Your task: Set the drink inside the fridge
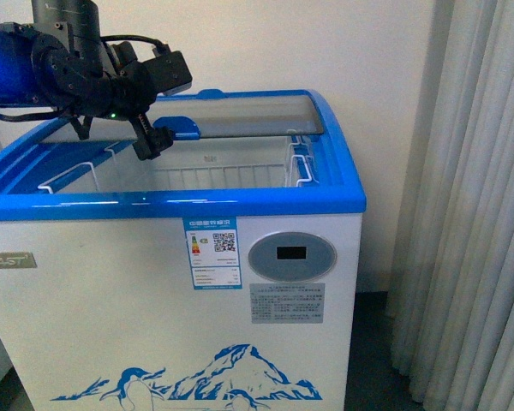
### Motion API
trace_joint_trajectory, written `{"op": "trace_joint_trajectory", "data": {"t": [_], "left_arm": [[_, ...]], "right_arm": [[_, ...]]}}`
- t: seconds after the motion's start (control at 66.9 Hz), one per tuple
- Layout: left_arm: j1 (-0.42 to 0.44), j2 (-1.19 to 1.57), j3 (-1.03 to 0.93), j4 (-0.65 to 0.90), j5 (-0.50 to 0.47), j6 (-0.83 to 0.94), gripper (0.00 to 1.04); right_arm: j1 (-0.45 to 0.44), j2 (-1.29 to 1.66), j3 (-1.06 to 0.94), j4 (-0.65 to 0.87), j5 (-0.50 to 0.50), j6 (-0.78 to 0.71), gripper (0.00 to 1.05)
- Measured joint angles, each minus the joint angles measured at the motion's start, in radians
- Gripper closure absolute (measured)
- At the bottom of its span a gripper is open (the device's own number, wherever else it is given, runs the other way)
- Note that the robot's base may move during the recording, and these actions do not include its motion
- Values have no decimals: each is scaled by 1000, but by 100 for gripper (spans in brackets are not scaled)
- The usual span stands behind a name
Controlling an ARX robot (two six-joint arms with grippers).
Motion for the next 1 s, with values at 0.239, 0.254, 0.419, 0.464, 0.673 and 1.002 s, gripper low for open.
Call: {"op": "trace_joint_trajectory", "data": {"t": [0.239,0.254,0.419,0.464,0.673,1.002], "left_arm": [[-4,92,164,79,-212,-203,8],[-4,92,164,79,-212,-203,8],[19,-50,40,95,-346,-491,8],[28,-146,-99,134,-327,-581,8],[51,-675,-861,261,-190,-1014,8],[23,-1289,-1748,474,-134,-1190,15]], "right_arm": [[0,0,0,0,0,-1,64],[0,0,0,0,0,-1,64],[0,0,0,0,-1,-2,64],[0,0,0,0,-1,-2,64],[0,0,0,0,-1,-2,64],[0,0,0,0,-1,-2,64]]}}
